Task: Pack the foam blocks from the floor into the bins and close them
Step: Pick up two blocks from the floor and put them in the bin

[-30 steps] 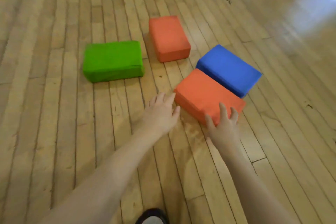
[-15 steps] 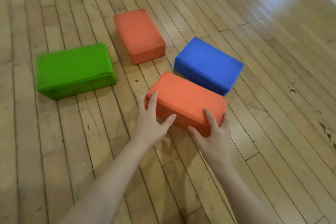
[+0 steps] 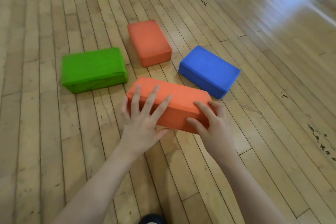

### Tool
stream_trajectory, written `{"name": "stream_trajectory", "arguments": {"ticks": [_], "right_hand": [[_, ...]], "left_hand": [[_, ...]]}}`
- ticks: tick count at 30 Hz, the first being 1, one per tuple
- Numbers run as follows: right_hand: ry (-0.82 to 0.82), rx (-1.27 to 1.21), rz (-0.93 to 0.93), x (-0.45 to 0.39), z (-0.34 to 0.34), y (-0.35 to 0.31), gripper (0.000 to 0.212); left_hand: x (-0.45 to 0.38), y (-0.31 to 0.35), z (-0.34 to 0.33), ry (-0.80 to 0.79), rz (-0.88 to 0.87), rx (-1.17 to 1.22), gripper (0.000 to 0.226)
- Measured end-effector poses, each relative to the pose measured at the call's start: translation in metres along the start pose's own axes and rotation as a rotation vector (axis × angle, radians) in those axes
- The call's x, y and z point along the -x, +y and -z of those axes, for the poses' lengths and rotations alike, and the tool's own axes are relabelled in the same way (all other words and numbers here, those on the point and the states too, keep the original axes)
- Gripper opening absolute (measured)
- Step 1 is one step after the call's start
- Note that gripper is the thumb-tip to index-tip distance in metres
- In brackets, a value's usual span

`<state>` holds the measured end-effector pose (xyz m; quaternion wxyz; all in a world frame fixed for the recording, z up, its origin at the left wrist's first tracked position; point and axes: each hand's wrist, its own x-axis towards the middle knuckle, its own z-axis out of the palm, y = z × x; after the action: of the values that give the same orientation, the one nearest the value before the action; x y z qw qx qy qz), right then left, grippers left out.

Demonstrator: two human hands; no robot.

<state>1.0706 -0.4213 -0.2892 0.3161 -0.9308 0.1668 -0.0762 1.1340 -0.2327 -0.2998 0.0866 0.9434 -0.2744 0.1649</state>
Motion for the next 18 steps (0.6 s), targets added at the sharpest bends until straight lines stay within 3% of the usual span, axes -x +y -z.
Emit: {"name": "stream_trajectory", "arguments": {"ticks": [3,8,14,18], "right_hand": [[-0.011,-0.035,0.012,-0.007,0.005,0.0,0.054],[0.053,-0.073,0.023,-0.042,0.011,-0.011,0.049],[0.016,-0.008,-0.004,-0.112,0.029,-0.032,0.053],[-0.048,0.079,-0.104,-0.143,0.043,-0.006,0.046]], "left_hand": [[-0.008,-0.003,0.003,0.097,-0.078,-0.041,0.084],[-0.043,-0.01,-0.001,0.104,-0.098,-0.056,0.07],[-0.1,0.004,0.003,-0.038,0.252,0.033,0.071],[-0.133,0.009,0.0,-0.135,0.483,0.038,0.068]]}}
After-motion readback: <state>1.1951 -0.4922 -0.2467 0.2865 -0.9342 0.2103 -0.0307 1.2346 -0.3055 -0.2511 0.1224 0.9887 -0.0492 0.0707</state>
